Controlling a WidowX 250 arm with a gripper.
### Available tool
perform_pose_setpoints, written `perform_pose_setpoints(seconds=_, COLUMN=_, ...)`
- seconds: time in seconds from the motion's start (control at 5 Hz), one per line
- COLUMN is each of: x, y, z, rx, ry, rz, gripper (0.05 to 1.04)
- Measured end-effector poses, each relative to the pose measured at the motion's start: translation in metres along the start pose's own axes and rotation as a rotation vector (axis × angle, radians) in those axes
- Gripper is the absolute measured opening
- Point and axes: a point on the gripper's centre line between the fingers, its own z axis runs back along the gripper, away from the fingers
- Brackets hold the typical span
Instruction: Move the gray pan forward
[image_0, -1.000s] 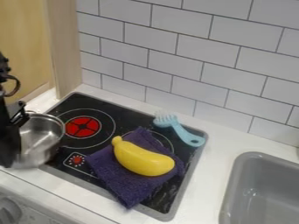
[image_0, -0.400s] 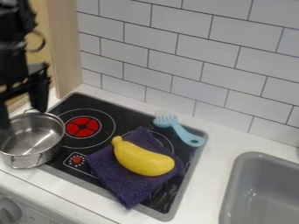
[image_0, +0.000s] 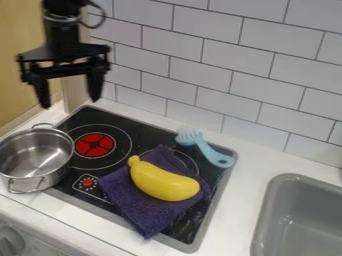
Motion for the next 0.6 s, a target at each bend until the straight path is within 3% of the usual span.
perform_pose_setpoints(seconds=0.2, x=-0.003, y=-0.037, z=0.002, rx=-0.003, ry=-0.004, rz=-0.249, gripper=0.999)
perform_pose_setpoints(seconds=0.4, x=0.006, y=-0.078, z=0.004, rx=-0.069, ry=-0.023, rz=-0.495, gripper=0.999)
perform_pose_setpoints(seconds=0.6, x=-0.001, y=-0.118, z=0.001, rx=-0.121, ry=-0.04, rz=-0.722, gripper=0.999)
